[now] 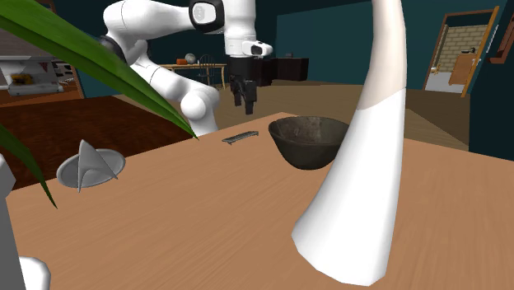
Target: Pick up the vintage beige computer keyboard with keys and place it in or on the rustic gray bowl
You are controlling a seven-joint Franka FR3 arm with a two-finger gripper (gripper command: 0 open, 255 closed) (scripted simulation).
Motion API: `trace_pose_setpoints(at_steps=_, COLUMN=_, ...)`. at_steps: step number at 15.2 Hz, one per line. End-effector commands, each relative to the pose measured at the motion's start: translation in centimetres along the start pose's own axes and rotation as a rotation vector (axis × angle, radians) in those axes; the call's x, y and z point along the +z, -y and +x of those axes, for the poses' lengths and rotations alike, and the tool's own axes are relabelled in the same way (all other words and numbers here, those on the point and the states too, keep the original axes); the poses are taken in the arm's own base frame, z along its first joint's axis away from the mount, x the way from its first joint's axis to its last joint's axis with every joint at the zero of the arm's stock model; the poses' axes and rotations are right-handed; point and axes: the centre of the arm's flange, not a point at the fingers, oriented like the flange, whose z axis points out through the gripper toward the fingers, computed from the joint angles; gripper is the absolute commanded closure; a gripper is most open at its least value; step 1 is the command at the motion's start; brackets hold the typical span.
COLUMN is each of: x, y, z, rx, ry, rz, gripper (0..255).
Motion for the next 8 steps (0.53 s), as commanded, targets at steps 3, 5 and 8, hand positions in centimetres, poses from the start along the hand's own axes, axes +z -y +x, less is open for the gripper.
trace_pose_setpoints(at_steps=3, x=2.3, y=-3.5, z=-3.1, rx=-0.202, ry=-0.004, rz=-0.004, gripper=0)
trace_pose_setpoints(at_steps=5, x=3.4, y=-4.4, z=-3.6, rx=-0.243, ry=-0.005, rz=-0.004, gripper=0)
trace_pose_setpoints(at_steps=8, x=4.9, y=-4.4, z=-3.6, rx=-0.243, ry=-0.005, rz=-0.004, gripper=0)
